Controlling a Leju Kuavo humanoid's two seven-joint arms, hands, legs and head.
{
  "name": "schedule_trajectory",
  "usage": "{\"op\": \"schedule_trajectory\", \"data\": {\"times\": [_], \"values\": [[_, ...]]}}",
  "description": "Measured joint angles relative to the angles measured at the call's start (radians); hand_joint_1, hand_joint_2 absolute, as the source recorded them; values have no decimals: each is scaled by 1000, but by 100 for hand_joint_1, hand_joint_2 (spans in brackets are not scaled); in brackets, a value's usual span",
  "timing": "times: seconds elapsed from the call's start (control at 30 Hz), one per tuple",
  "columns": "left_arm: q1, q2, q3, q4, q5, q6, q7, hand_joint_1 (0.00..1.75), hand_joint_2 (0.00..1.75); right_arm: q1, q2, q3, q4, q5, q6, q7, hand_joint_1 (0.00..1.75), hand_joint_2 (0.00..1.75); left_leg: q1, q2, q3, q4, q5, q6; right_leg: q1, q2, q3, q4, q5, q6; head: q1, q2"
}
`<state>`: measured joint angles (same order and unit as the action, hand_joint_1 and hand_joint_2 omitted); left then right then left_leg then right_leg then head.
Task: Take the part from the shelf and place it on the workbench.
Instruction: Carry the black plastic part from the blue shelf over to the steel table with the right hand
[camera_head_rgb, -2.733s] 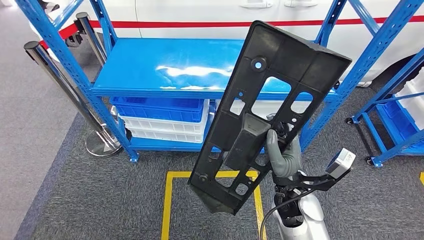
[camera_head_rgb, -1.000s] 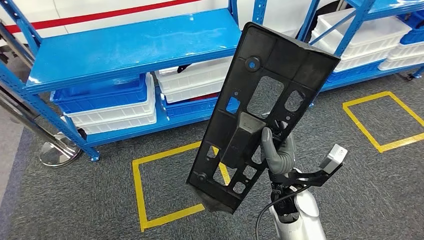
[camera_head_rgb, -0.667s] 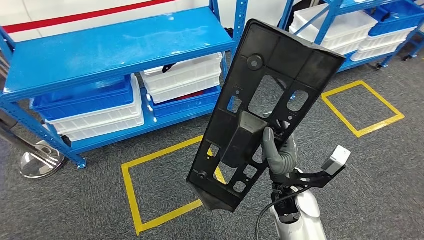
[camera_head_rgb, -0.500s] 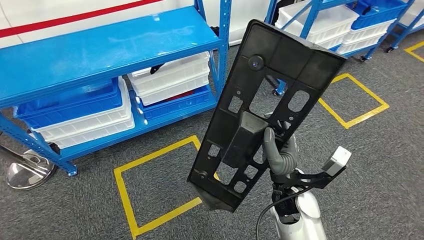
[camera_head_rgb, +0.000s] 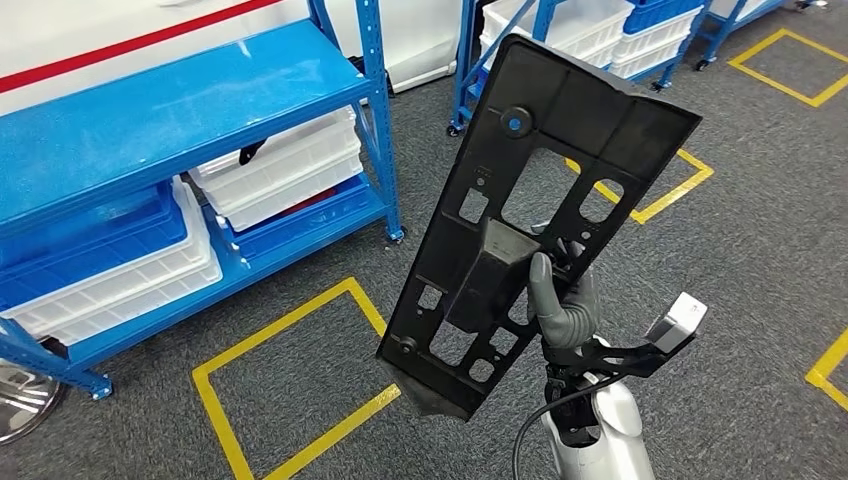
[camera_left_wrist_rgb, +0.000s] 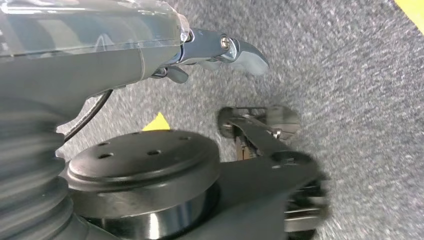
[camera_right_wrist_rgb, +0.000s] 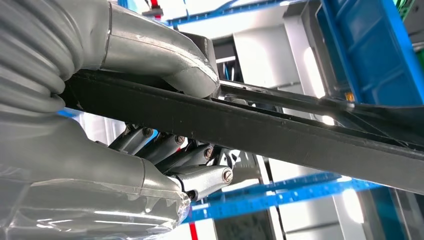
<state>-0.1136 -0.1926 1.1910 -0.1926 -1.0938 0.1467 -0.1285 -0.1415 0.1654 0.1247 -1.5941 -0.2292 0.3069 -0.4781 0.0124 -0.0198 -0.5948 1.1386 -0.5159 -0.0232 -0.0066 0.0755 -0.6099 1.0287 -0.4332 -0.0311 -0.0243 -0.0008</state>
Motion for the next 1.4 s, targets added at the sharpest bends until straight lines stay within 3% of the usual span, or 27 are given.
{"op": "schedule_trajectory", "data": {"times": [0.03, 0.1, 0.17, 0.23, 0.3, 0.33, 0.37, 0.4, 0.43, 0.47, 0.53, 0.6, 0.67, 0.7, 0.73, 0.8, 0.87, 0.9, 0.93, 0.97, 1.03, 1.1, 1.17, 1.2, 1.27, 1.33, 1.4], "values": [[-1, 1, 0, 0, -2, 10, 8, 0, 175, 0, 1, -2, -2, 1, 0, -1, 175, 175, 2, -19, 29, -63, 22, 2, 0, 12, -3, 3, 1, 5, 0, 0], [-2, 1, 0, 0, -6, 33, 22, 0, 175, 2, 1, -5, -6, 2, 1, -4, 175, 175, 2, -42, 52, -118, 31, 7, -1, 31, -12, 5, 7, 19, 1, 0], [-5, 1, 0, 0, -11, 51, 32, 0, 175, 7, 1, -8, -7, 2, 1, -7, 175, 175, 1, -25, 53, -126, 36, 19, -5, 44, -21, 4, 13, 33, 1, 0], [-7, 2, -2, 0, -20, 60, 40, 0, 175, 12, 2, -10, -6, 3, 1, -11, 175, 175, 2, -5, 53, -136, 45, 35, -4, 16, -36, 33, -8, 40, 3, 0], [-5, 4, -4, 0, -27, 60, 47, 0, 175, 14, 2, -11, -2, 3, 2, -13, 175, 175, -2, 18, 52, -141, 50, 46, -3, -38, -84, 136, -69, 44, 7, 0], [-3, 6, -5, 0, -27, 59, 52, 0, 175, 16, 3, -11, 2, 3, 2, -13, 175, 175, -5, 31, 51, -141, 50, 48, -4, -54, -114, 202, -100, 45, 9, 0], [-1, 7, -5, 0, -27, 56, 57, 0, 175, 19, 4, -11, 6, 3, 2, -14, 175, 175, -8, 44, 50, -141, 50, 49, -5, -62, -137, 254, -118, 47, 9, 0], [1, 8, -5, 0, -27, 52, 62, 0, 175, 22, 4, -11, 10, 3, 2, -14, 175, 175, -10, 57, 49, -141, 49, 50, -7, -67, -145, 276, -119, 47, 9, 0], [1, 10, -5, 0, -27, 45, 66, 0, 175, 24, 5, -11, 14, 3, 3, -14, 175, 175, -12, 70, 49, -141, 49, 50, -7, -71, -133, 259, -102, 46, 9, 0], [0, 11, -5, 0, -27, 36, 69, 0, 175, 25, 6, -11, 18, 3, 3, -15, 175, 175, -13, 81, 50, -141, 48, 49, -6, -81, -104, 209, -74, 43, 9, 0], [-1, 13, -5, 0, -26, 19, 70, 0, 175, 23, 9, -11, 22, 5, 2, -17, 175, 175, -19, 101, 53, -139, 44, 45, 4, -130, -29, 72, -27, 32, 9, 0], [-1, 14, -5, 0, -23, 8, 68, 0, 175, 20, 12, -11, 27, 13, 1, -24, 175, 175, -24, 121, 54, -137, 39, 37, 15, -159, 4, 3, -17, 22, 8, 0], [-1, 15, -5, 0, -19, 5, 67, 0, 175, 20, 12, -11, 33, 25, 0, -34, 175, 175, -27, 143, 56, -137, 35, 28, 16, -138, 2, -4, -14, 14, 8, 0], [-3, 15, -5, 0, -17, 6, 67, 0, 175, 21, 12, -12, 36, 30, -1, -37, 175, 175, -25, 137, 55, -131, 27, 22, 14, -125, 3, -8, -11, 9, 8, 0], [-4, 14, -5, 0, -17, 6, 67, 0, 175, 20, 12, -12, 38, 33, -1, -38, 175, 175, -23, 117, 48, -111, 12, 17, 10, -113, 4, -12, -7, 4, 7, 0], [-2, 14, -5, 0, -16, 6, 68, 0, 175, 19, 14, -12, 42, 37, -1, -41, 175, 175, -16, 56, 6, -12, -45, 7, 5, -90, 5, -16, -2, -5, 7, 0], [2, 14, -5, 0, -16, 6, 69, 0, 175, 19, 15, -12, 48, 39, -1, -44, 175, 175, -11, 30, -54, 116, -97, 2, 4, -64, 4, -15, -1, -7, 6, 0], [3, 14, -4, 0, -14, 7, 69, 0, 175, 20, 15, -12, 51, 39, -1, -43, 175, 175, -9, 28, -70, 148, -99, -1, 4, -50, 3, -13, -1, -8, 6, 0], [4, 14, -4, 0, -10, 7, 68, 0, 175, 20, 15, -12, 54, 40, -2, -40, 175, 175, -6, 27, -69, 142, -82, -3, 3, -35, 3, -10, -1, -7, 6, 0], [4, 14, -4, 0, -5, 7, 66, 0, 175, 20, 15, -12, 56, 44, -5, -34, 175, 175, -2, 23, -51, 100, -49, -5, 2, -21, 2, -6, -2, -5, 6, 0], [3, 13, -3, 0, -1, 4, 55, 0, 175, 18, 15, -12, 58, 56, -17, -16, 175, 175, 8, -16, 6, -30, 15, -8, 0, 4, -1, 4, -5, 2, 7, 0], [2, 10, -4, 0, -9, -3, 38, 0, 175, 17, 17, -12, 56, 68, -32, 2, 175, 175, 11, -52, 37, -101, 33, -3, -1, 25, -12, 12, -4, 17, 8, 0], [1, 6, -5, 0, -18, -15, 14, 0, 175, 25, 18, -12, 50, 73, -45, 18, 175, 175, 8, -45, 39, -109, 32, 10, -4, 45, -22, 12, 4, 32, 8, 0], [0, 5, -6, 0, -20, -21, 4, 0, 175, 33, 18, -12, 46, 73, -50, 23, 175, 175, 7, -34, 38, -113, 36, 18, -6, 42, -25, 14, 3, 37, 8, 0], [0, 4, -6, 0, -13, -19, -7, 0, 175, 46, 18, -6, 41, 67, -54, 29, 175, 175, 7, -11, 39, -122, 44, 33, -5, -1, -47, 59, -28, 44, 12, 0], [3, 6, -4, 0, 4, -5, -9, 0, 175, 49, 17, 10, 46, 50, -54, 29, 175, 175, 2, 17, 37, -125, 46, 41, -4, -53, -99, 172, -93, 49, 16, 0], [6, 12, 2, 0, 23, 12, -10, 0, 175, 42, 17, 33, 68, 30, -53, 24, 175, 175, -3, 46, 34, -125, 46, 43, -6, -67, -139, 266, -128, 51, 17, 0]]}}
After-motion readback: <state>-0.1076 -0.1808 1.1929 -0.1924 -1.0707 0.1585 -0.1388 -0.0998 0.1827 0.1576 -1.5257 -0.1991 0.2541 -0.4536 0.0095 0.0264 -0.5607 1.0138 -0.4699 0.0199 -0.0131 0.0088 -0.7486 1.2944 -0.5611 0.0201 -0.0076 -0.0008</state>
